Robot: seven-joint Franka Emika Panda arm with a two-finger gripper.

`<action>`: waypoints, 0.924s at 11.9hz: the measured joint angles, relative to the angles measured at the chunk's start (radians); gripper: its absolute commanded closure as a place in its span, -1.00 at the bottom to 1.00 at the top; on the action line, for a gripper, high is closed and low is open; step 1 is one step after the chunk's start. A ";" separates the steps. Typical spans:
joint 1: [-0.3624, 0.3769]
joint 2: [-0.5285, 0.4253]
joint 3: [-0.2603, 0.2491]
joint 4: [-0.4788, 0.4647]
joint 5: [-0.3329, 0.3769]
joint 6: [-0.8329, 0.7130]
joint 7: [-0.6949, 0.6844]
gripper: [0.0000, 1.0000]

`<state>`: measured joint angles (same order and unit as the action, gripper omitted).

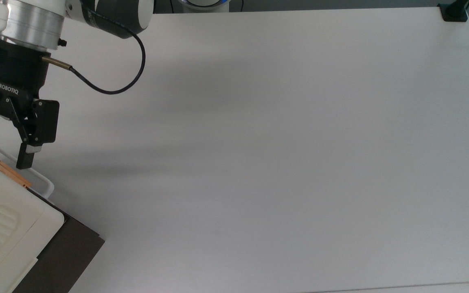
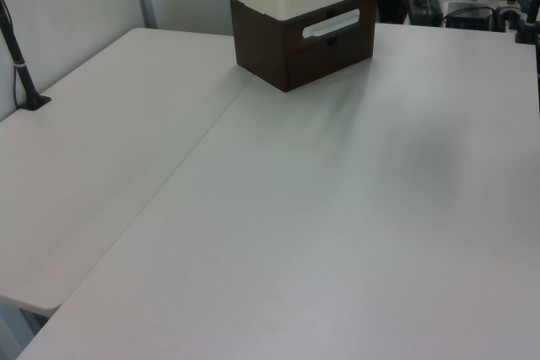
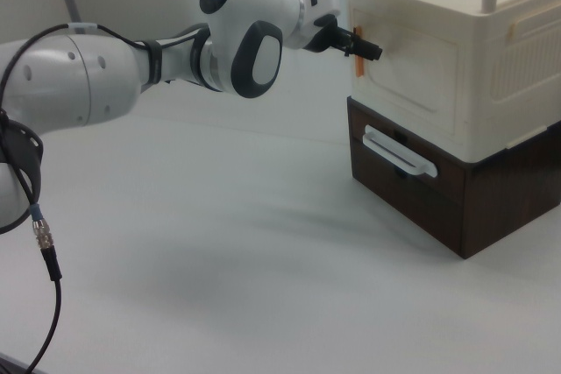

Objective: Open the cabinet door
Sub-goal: 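Lower the gripper onto the orange handle and close it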

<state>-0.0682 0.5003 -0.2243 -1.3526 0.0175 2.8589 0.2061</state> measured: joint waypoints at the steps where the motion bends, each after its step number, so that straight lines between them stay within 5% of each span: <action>1: 0.000 0.006 -0.001 0.006 0.000 0.004 0.016 -0.90; 7: 0.001 0.012 -0.005 0.019 -0.007 0.005 0.044 -0.24; 11: 0.006 0.012 -0.011 0.019 -0.052 0.005 0.050 0.45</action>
<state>-0.0627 0.5125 -0.2356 -1.3335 -0.0344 2.8638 0.2561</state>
